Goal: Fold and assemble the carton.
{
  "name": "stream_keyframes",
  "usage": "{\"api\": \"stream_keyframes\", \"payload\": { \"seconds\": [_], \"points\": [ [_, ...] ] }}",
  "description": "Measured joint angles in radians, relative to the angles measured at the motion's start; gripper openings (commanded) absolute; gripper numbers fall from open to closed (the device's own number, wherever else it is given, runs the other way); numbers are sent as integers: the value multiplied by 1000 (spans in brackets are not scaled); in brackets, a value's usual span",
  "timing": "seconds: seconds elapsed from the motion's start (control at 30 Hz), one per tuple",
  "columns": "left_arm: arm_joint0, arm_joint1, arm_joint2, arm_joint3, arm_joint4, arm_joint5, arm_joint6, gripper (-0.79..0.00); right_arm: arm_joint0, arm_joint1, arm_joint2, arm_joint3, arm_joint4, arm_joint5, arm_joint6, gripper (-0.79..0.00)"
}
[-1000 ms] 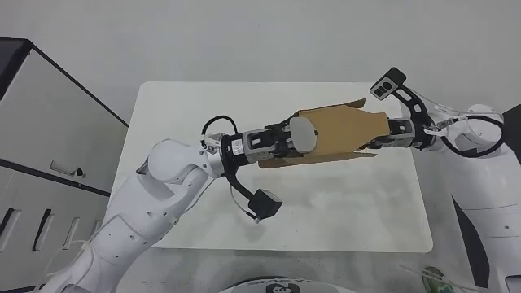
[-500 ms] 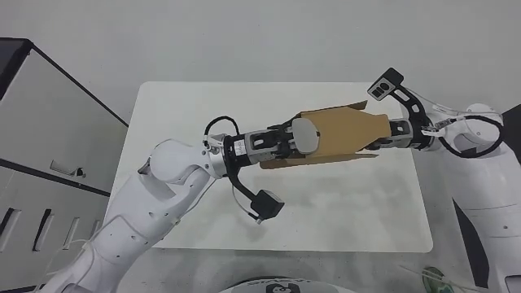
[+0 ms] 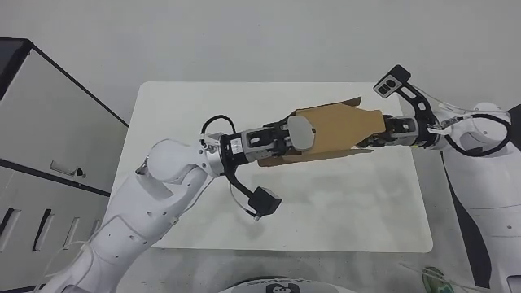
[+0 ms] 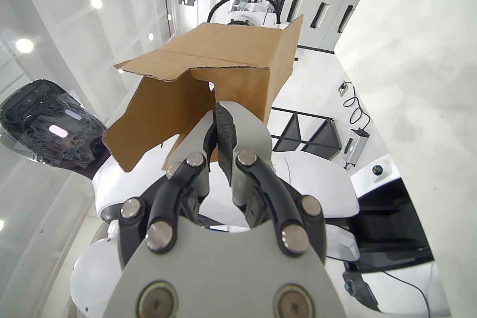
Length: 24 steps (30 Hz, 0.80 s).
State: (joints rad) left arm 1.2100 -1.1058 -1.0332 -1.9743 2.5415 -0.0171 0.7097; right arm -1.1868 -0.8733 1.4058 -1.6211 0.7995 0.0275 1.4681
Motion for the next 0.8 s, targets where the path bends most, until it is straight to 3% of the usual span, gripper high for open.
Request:
{"api": "stream_keyframes", "payload": {
  "seconds": [0.47, 0.8],
  "points": [
    [23, 4, -22, 10, -58, -5, 27, -785, -5, 9, 90, 77, 54, 1, -12, -785],
    [19, -1, 0, 23, -112, -4, 52, -785, 27, 5, 85, 114, 66, -3, -36, -785]
  ]
}}
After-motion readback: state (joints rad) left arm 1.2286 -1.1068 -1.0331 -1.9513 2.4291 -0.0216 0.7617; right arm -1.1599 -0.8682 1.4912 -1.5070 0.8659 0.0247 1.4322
